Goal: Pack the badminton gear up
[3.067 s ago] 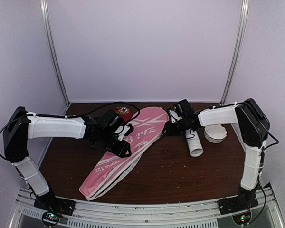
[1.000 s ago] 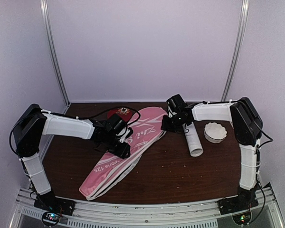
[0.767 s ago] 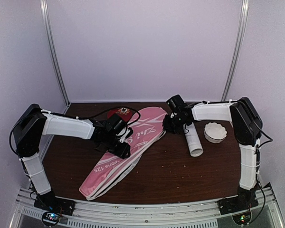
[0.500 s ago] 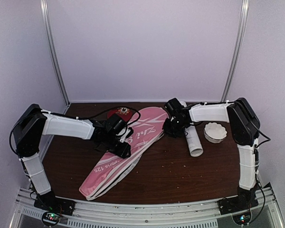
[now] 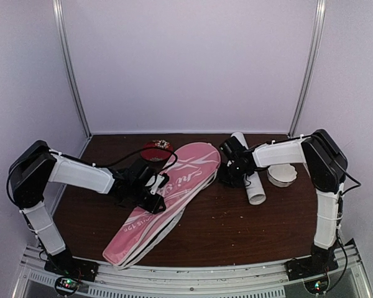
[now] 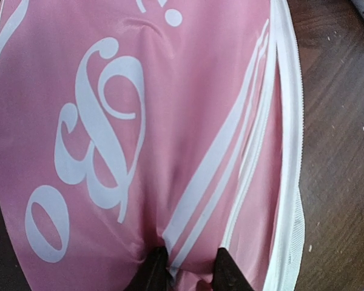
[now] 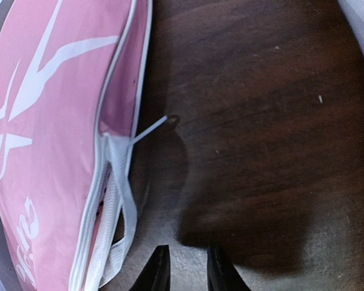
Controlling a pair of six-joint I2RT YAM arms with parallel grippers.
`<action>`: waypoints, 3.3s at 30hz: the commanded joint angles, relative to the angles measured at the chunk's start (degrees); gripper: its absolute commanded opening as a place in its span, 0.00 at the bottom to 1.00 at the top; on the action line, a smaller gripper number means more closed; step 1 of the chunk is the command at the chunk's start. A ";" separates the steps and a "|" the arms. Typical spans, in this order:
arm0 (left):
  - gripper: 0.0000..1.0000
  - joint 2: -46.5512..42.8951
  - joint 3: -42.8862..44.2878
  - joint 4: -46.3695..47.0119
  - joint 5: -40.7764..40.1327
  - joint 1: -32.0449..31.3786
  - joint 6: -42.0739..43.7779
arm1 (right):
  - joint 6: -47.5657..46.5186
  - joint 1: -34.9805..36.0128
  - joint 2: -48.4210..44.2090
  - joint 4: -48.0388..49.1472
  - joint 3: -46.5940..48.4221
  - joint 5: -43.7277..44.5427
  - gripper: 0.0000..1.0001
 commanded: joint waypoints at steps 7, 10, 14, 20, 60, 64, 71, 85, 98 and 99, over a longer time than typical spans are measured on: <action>0.25 -2.56 -11.18 -6.08 4.33 -0.66 -0.17 | 4.16 3.47 -2.97 8.70 -4.71 -0.45 0.25; 0.25 -2.95 -11.44 -6.32 3.96 -0.69 0.07 | 4.63 4.29 -2.58 9.22 -4.10 -0.82 0.25; 0.25 -3.01 -11.08 -6.40 3.91 -0.62 0.11 | 5.38 5.34 -2.76 9.28 -3.98 0.14 0.25; 0.26 -3.12 -10.55 -6.63 3.61 -0.68 0.11 | 7.50 5.81 0.50 5.64 -0.66 1.06 0.25; 0.25 -5.99 -8.96 -6.69 3.46 -0.69 1.68 | -19.86 -2.55 -2.91 -5.94 2.17 2.10 0.31; 0.25 -5.82 -8.80 -6.10 3.89 -0.69 1.50 | -22.96 -1.71 -7.42 -1.99 -1.30 1.07 0.42; 0.25 -5.23 -8.10 -5.87 4.42 -0.69 1.45 | -27.42 2.66 -7.80 -2.62 2.13 1.31 0.40; 0.25 -5.08 -8.00 -5.61 4.53 -0.69 1.14 | -28.29 5.65 0.19 -8.72 8.96 2.88 0.29; 0.25 -4.90 -7.82 -5.61 4.43 -0.71 1.08 | -31.18 5.26 3.65 -11.76 10.65 9.32 0.31; 0.25 -4.90 -7.74 -5.61 4.44 -0.69 1.08 | -31.30 5.21 4.08 -11.82 11.03 9.32 0.31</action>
